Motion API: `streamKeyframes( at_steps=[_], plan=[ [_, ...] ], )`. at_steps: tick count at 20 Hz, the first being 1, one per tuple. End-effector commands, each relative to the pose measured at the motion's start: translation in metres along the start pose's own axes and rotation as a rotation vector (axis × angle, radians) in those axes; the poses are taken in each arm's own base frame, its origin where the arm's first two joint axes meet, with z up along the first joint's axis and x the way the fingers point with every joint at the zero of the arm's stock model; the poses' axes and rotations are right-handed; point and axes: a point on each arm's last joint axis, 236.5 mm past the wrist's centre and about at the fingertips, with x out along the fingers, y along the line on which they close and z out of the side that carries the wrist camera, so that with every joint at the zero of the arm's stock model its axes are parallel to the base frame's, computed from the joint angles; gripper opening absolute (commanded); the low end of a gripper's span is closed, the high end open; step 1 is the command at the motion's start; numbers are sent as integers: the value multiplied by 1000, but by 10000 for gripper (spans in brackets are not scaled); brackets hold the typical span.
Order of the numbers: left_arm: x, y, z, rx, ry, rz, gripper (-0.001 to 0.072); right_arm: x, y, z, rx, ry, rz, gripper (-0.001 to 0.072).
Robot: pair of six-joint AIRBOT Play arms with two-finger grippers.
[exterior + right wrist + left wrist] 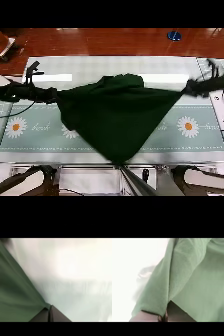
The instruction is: Fold the shirts.
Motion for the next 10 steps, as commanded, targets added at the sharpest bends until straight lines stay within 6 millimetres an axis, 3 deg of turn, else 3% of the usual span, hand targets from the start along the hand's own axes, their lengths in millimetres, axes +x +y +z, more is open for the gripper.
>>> streamKeyframes(
  at_steps=[1, 3, 5, 6, 8, 9, 10],
  plan=[
    [-8, -10, -35, -66, -6, -17, 19, -19, 30, 86, -15, -103, 39, 20],
    [3, -9, -74, -141, 39, -23, 19, -7, 48, 113, -26, -104, 72, 20],
    [15, -6, -112, -198, 88, -30, 19, 16, 67, 124, -45, -87, 116, 20],
    [22, -3, -125, -220, 100, -29, 19, 30, 71, 124, -46, -63, 129, 20],
    [32, 11, -129, -254, 71, 1, 19, 56, 74, 115, -31, -7, 133, 25],
    [35, 17, -122, -264, 36, 18, 19, 64, 75, 111, -24, 15, 134, 129],
    [35, 23, -112, -267, -7, 36, 26, 69, 78, 106, -26, 37, 136, 337]
  ],
)
